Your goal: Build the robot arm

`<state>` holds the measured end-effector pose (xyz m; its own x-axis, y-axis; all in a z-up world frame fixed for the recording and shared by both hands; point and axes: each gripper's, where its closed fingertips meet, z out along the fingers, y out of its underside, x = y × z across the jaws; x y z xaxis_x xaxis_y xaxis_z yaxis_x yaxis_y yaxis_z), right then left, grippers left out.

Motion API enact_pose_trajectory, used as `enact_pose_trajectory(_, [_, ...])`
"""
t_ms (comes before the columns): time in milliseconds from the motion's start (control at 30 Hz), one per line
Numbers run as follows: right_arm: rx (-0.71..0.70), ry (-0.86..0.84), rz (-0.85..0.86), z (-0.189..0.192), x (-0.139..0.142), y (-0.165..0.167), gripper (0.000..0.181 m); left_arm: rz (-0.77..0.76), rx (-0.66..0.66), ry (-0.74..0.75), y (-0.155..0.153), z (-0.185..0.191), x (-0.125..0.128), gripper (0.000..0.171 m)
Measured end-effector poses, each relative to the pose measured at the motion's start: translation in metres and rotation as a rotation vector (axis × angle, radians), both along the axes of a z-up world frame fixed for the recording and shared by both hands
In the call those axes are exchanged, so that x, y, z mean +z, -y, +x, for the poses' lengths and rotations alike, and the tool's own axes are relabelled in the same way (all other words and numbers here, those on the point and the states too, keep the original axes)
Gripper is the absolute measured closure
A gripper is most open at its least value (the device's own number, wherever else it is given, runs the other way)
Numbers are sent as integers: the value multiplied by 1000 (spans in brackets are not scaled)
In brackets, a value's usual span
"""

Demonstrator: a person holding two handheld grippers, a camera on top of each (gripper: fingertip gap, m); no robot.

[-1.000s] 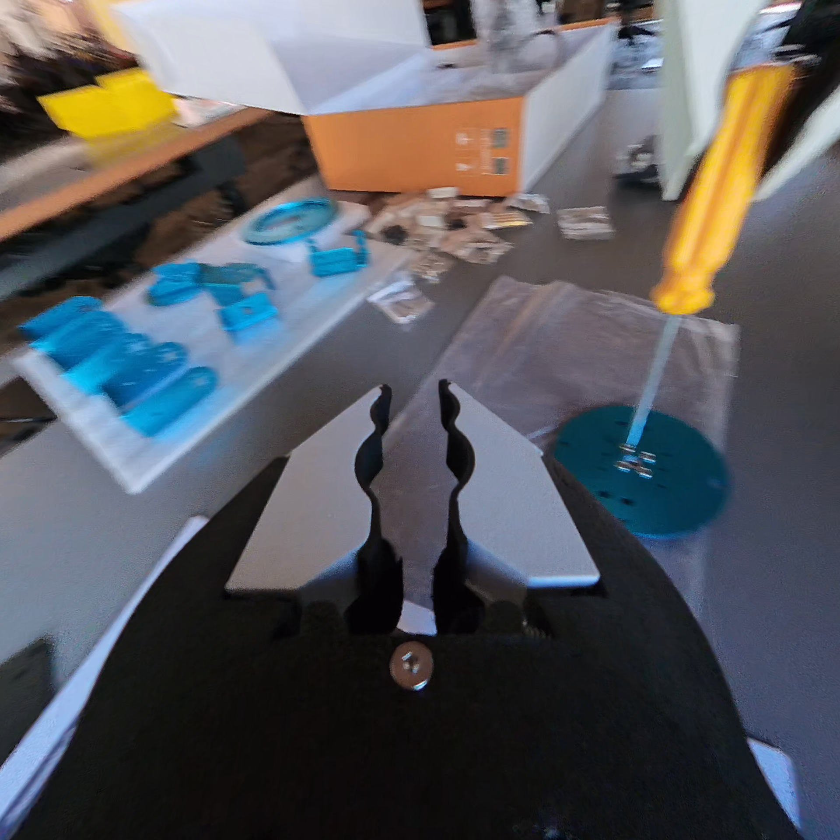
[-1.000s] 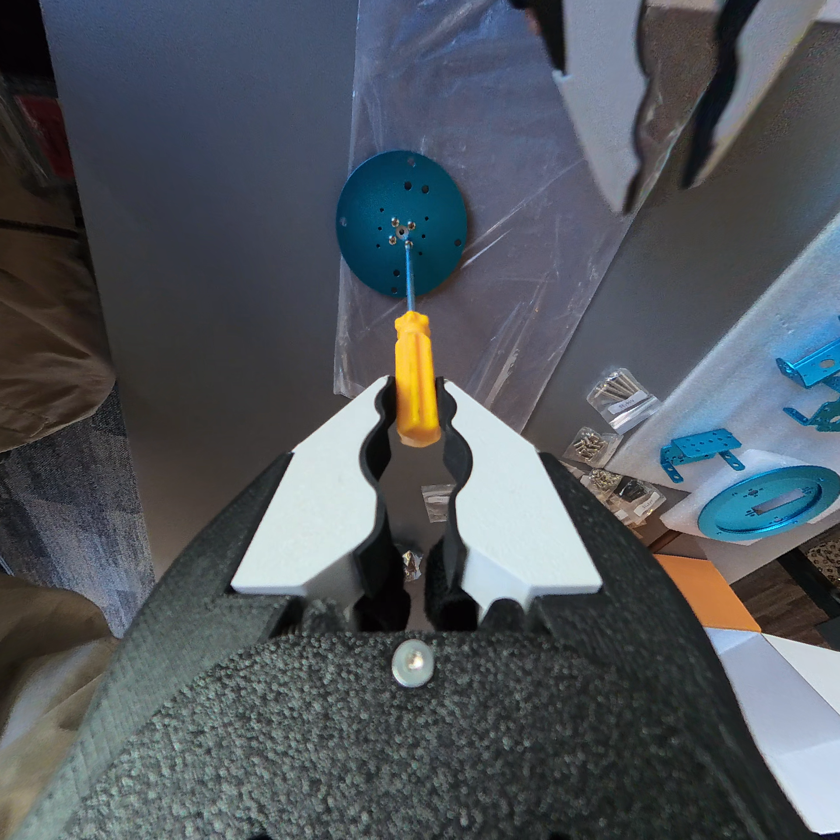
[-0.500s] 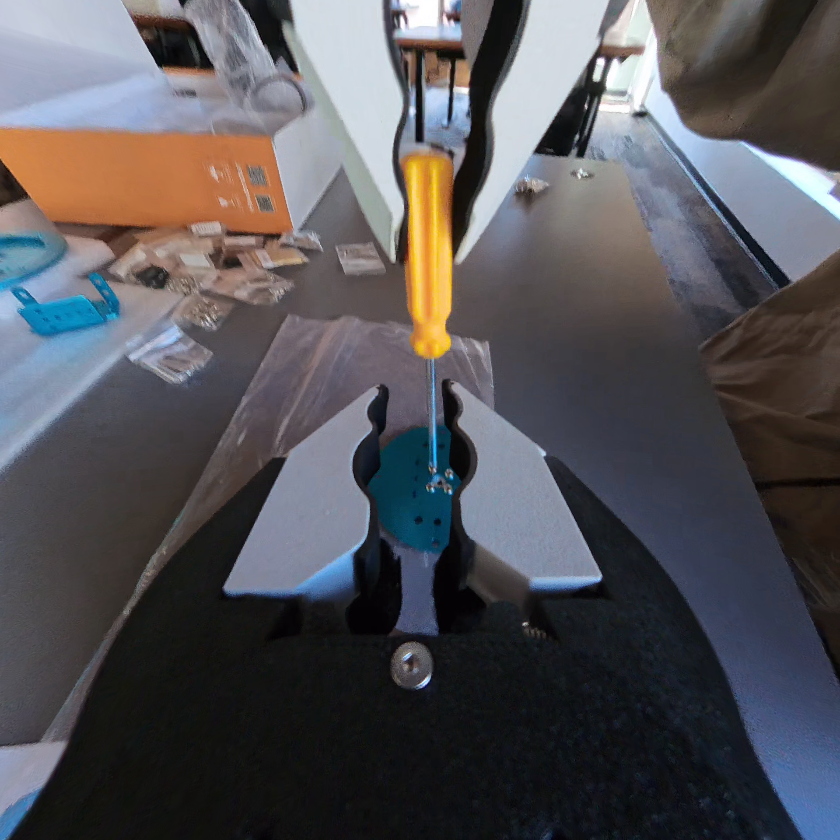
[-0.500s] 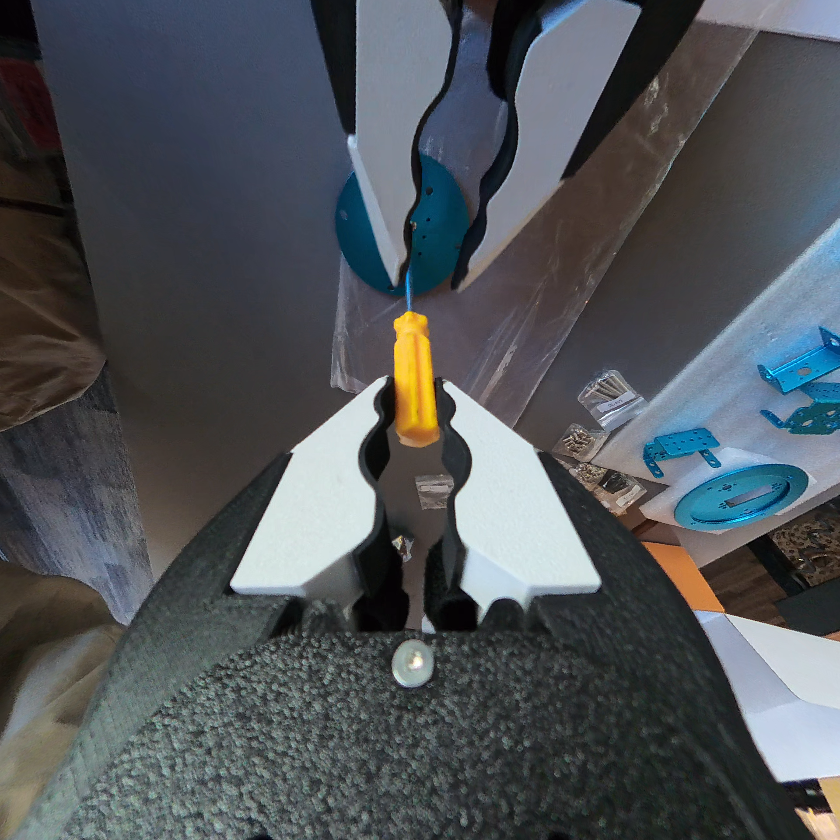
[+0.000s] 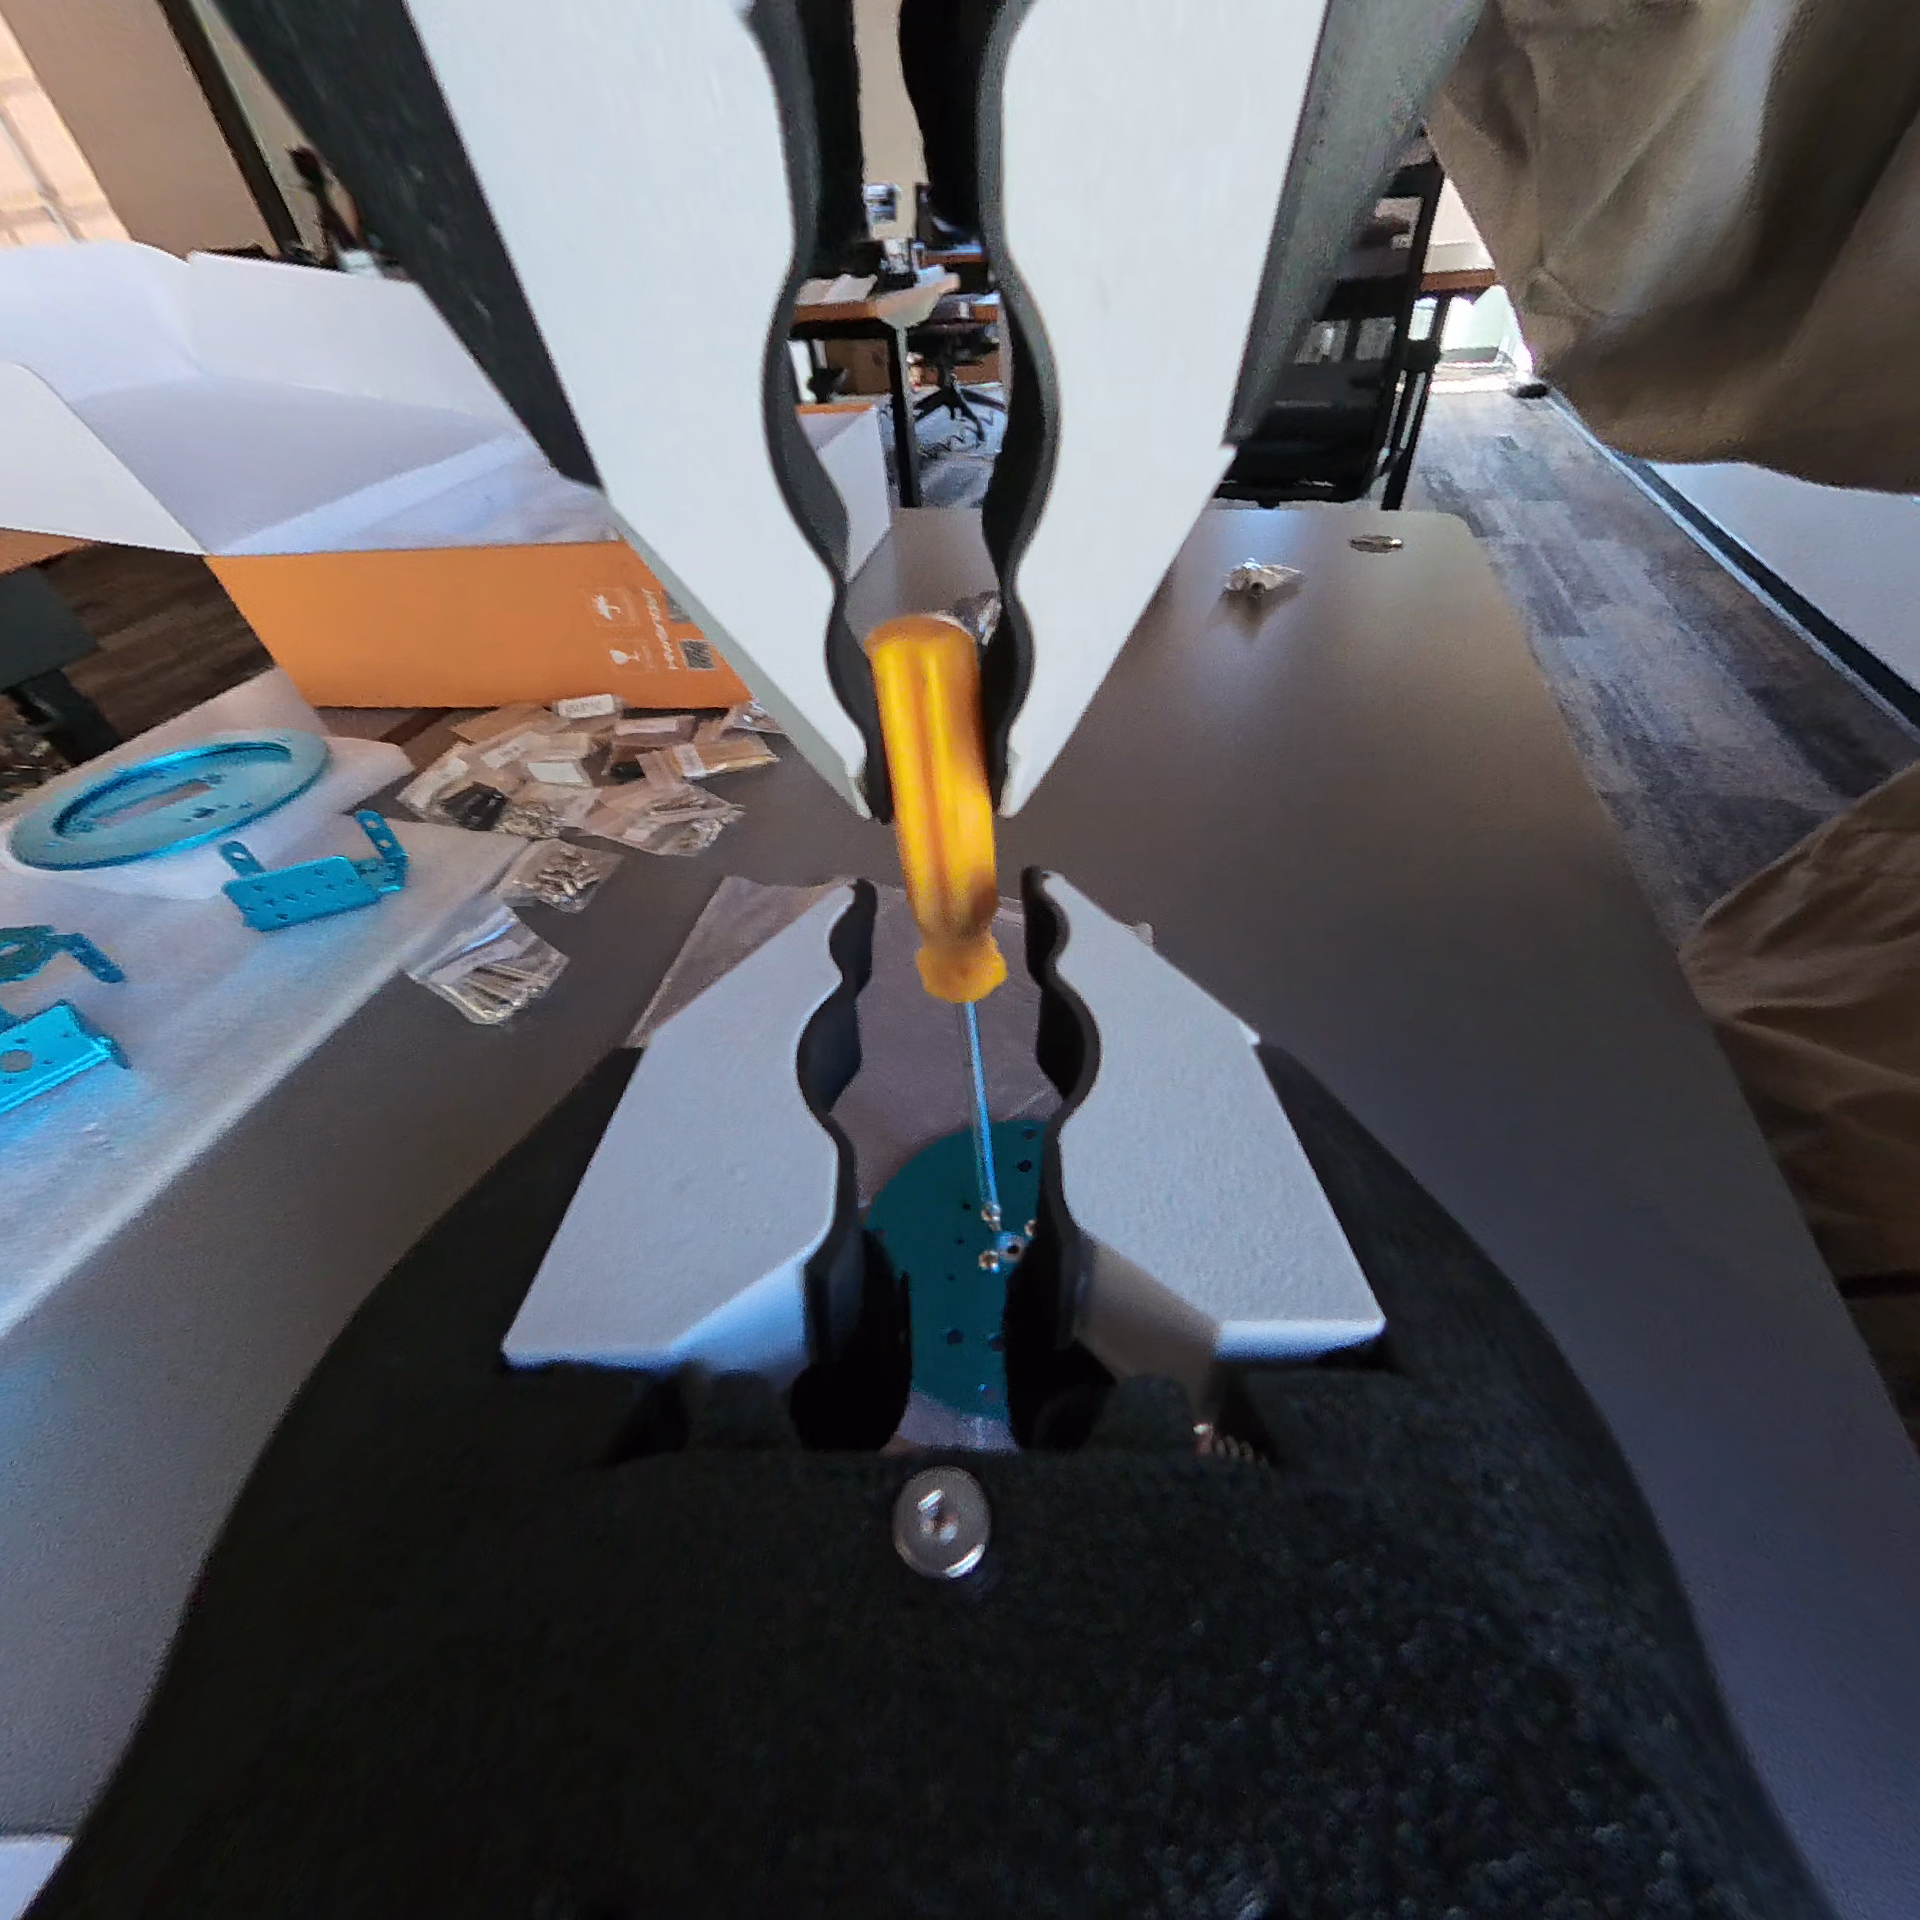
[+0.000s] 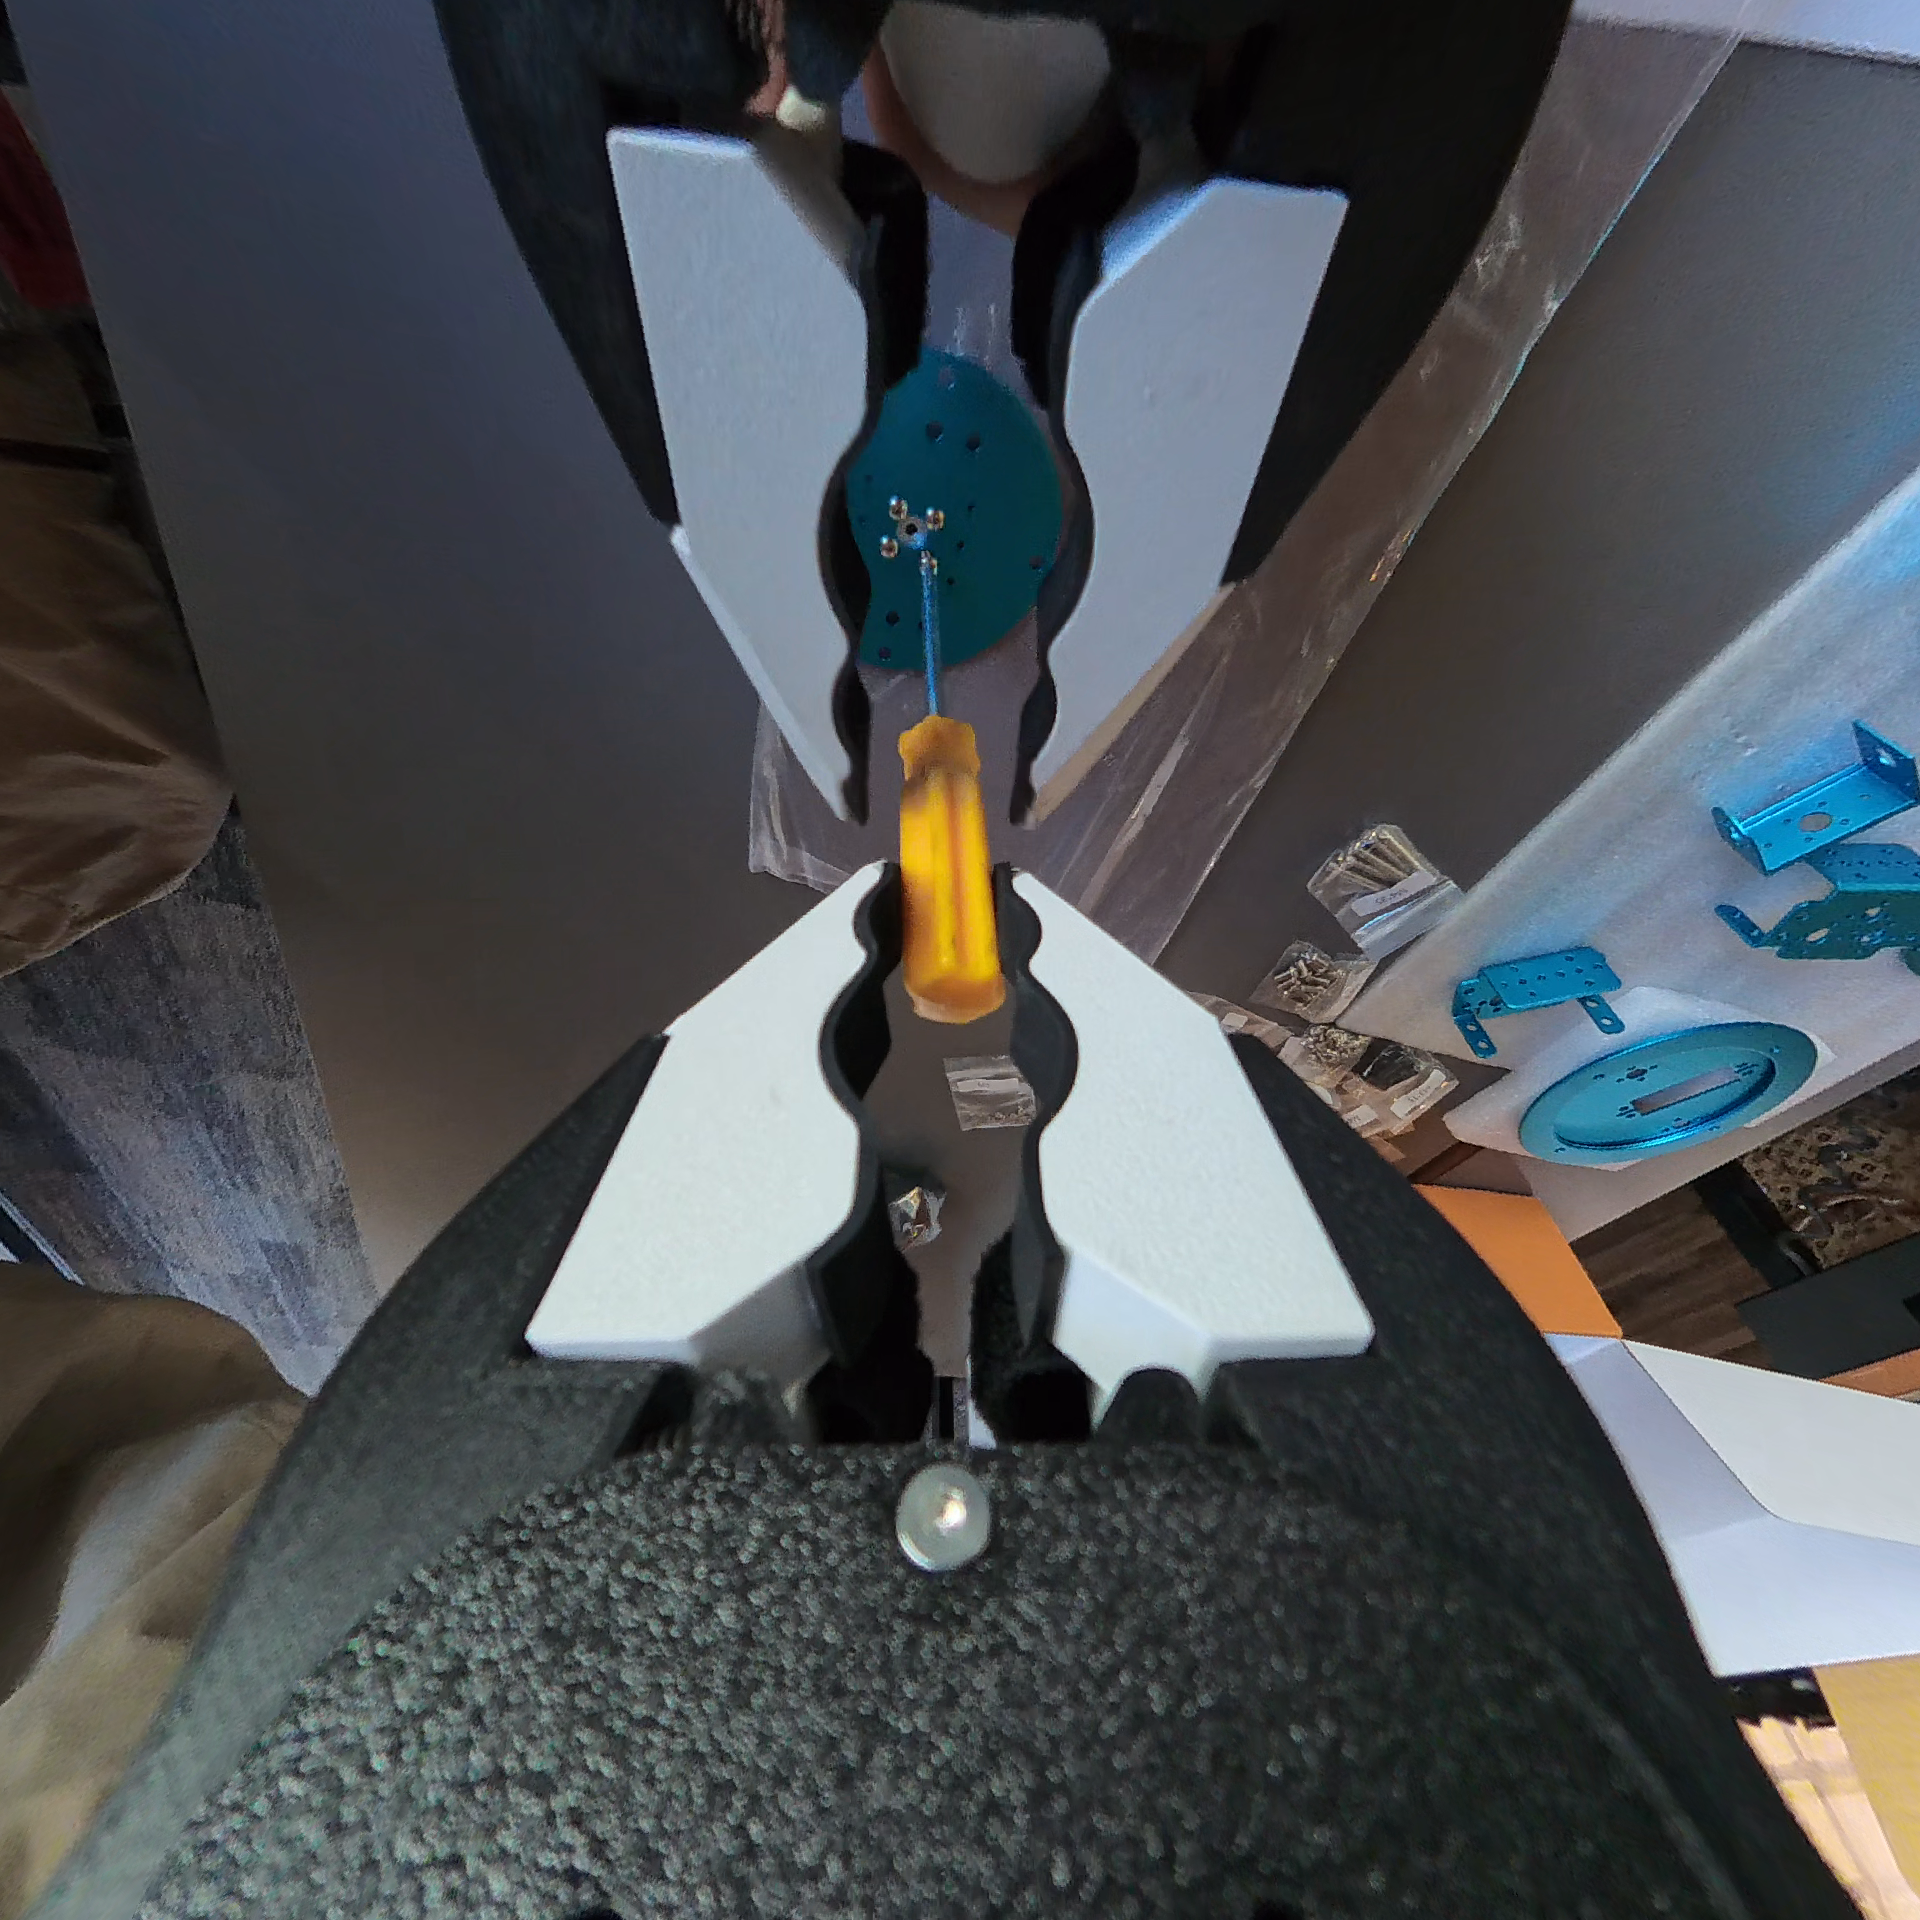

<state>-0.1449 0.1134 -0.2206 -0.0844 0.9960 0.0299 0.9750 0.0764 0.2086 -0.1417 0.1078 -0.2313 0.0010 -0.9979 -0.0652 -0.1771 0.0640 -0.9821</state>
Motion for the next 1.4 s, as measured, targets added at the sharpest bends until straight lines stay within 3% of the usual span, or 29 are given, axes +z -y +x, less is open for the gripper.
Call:
enact_pose_trajectory(33, [-4,6,0,-1,0,0,165,9,13,7,-2,0,1,148])
enact_pose_trajectory(333, [-4,-18,-4,-5,1,0,164,-22,-39,47,1,-2,1,155])
enact_pose_trajectory(400, [4,-76,-6,-10,7,2,157,-24,-48,55,1,-2,2,154])
enact_pose_trajectory(533, [117,-251,47,-11,39,-4,126,-41,-67,71,1,-4,2,154])
enact_pose_trajectory(600, [175,-418,42,-14,51,1,132,-46,-72,75,1,-5,2,154])
enact_pose_trajectory(667, [169,-562,-4,-11,51,6,133,-46,-79,75,1,-5,2,154])
enact_pose_trajectory(767, [136,-750,-44,-5,40,4,110,-40,-93,75,4,-5,2,154])
enact_pose_trajectory(833, [102,-876,-120,-3,32,7,124,-31,-100,74,6,-5,2,154])
enact_pose_trajectory(967, [-5,-1277,-367,-15,27,12,136,-35,-103,75,4,-7,2,154])
enact_pose_trajectory(1067, [5,-1448,-402,-22,13,11,143,-46,-106,78,3,-8,2,154])
enact_pose_trajectory(1167, [32,-1625,-405,-26,25,12,149,-61,-106,80,2,-8,2,154])
enact_pose_trajectory(1300, [67,-1638,-319,-27,24,10,165,-68,-120,78,5,-8,2,154])
enact_pose_trajectory(1400, [67,-1625,-258,-26,24,9,166,-66,-101,54,5,-7,1,154])
